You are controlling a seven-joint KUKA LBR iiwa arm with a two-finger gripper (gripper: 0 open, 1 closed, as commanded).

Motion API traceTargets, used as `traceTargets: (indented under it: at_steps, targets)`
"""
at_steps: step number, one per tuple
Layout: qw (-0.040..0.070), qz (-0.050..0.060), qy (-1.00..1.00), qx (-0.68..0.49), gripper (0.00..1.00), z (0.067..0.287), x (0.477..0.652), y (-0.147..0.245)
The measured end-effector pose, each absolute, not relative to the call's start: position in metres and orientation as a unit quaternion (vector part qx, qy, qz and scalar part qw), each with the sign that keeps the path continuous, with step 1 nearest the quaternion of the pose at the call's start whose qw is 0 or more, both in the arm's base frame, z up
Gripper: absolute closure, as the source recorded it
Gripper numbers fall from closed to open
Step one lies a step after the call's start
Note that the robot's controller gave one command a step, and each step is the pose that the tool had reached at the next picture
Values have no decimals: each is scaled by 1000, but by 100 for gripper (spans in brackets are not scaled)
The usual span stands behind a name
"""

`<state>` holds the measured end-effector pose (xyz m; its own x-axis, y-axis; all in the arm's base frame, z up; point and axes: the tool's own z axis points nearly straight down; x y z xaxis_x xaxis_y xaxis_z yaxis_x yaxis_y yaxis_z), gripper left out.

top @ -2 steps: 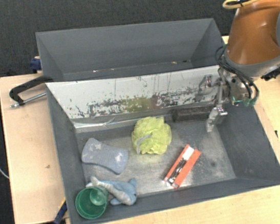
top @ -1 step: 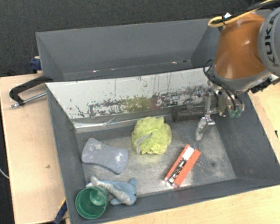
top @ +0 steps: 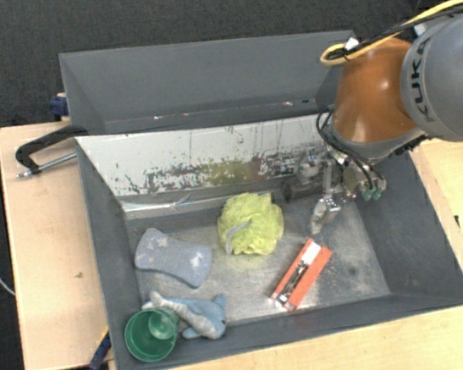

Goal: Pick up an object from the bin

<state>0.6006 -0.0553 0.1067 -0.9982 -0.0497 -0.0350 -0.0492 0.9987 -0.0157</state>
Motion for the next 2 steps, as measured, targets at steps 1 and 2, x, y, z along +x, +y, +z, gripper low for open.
traceTargets:
  at_steps: [1,2]
  targets:
    - [19,-7,1000,-24,0,108,601,-57]
    - [29,-8,997,-73,0,111,589,-22]
